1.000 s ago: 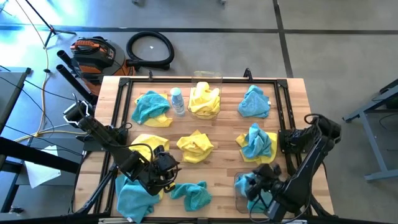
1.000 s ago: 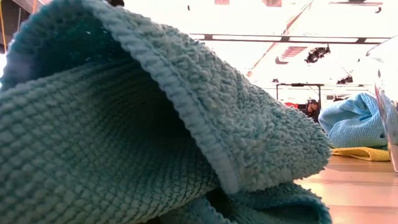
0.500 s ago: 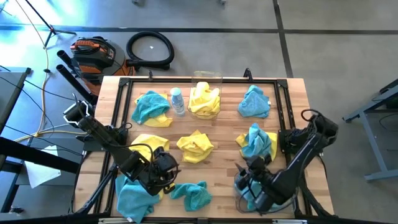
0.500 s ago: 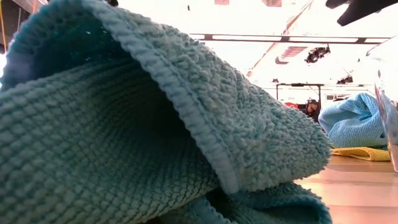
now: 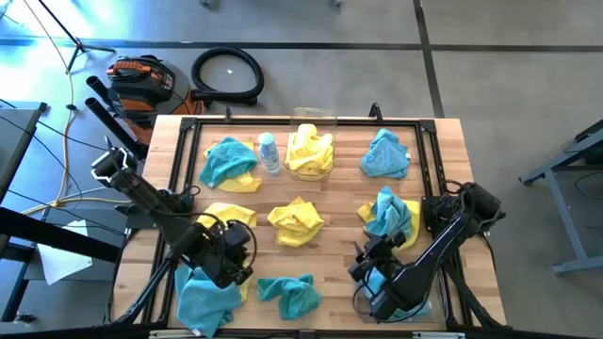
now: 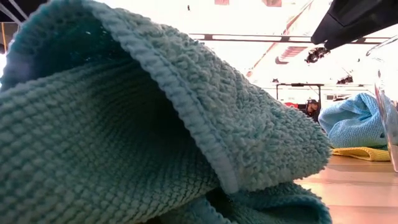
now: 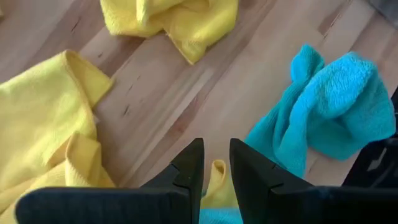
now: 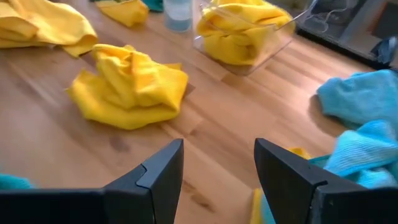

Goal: Sort microfiber towel by color & place in baskets
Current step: Put the yellow towel into the top transparent bin

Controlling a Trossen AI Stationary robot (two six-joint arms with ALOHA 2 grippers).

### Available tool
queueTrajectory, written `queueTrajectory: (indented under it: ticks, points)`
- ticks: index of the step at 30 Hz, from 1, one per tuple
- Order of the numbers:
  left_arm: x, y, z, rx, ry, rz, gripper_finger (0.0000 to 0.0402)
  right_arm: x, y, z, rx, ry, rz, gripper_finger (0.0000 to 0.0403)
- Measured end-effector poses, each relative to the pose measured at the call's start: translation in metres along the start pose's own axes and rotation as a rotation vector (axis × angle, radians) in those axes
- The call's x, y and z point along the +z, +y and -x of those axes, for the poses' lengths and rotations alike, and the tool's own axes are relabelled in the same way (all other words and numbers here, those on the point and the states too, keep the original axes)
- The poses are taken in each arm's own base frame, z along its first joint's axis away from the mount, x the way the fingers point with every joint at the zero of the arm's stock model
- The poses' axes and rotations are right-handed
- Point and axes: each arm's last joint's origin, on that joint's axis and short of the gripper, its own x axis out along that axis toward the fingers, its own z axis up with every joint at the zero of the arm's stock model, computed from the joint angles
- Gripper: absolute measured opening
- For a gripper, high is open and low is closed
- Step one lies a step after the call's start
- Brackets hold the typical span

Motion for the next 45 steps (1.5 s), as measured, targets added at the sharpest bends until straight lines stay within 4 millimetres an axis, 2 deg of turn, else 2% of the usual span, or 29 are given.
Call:
queueTrajectory:
  ticks: [4,11,14,20,28,34,39,45]
  points:
    - [0.002,0.003,0.005,0.007,-0.046,-0.002,0.0062,0.002,-0.003,-0.001,-0.025,0.006,0.013,0.0193]
    - [0.012,0.002,0.001,0.049,-0.199,-0.099,0.0062,0.002,-0.003,-0.001,-0.024,0.014,0.034,0.0193]
    - [0.021,0.002,-0.001,0.047,-0.251,-0.060,0.0063,0.002,-0.003,-0.001,-0.025,0.014,0.035,0.0193]
    - [0.045,0.000,-0.015,0.053,-0.291,-0.129,0.0102,0.002,-0.003,-0.001,-0.028,0.014,0.040,0.0193]
    - [0.099,0.004,-0.059,0.036,-0.309,-0.223,0.0181,0.002,-0.003,-0.001,-0.028,0.013,0.041,0.0193]
    - [0.137,0.022,-0.100,-0.060,-0.198,-0.257,0.0197,0.002,-0.003,-0.001,-0.028,0.014,0.053,0.0193]
    - [0.151,0.042,-0.138,0.009,-0.059,-0.298,0.0197,0.002,-0.004,-0.001,-0.032,0.013,0.059,0.0193]
    - [0.158,0.048,-0.178,0.091,0.114,-0.365,0.0194,0.002,-0.005,-0.001,-0.038,0.012,0.068,0.0193]
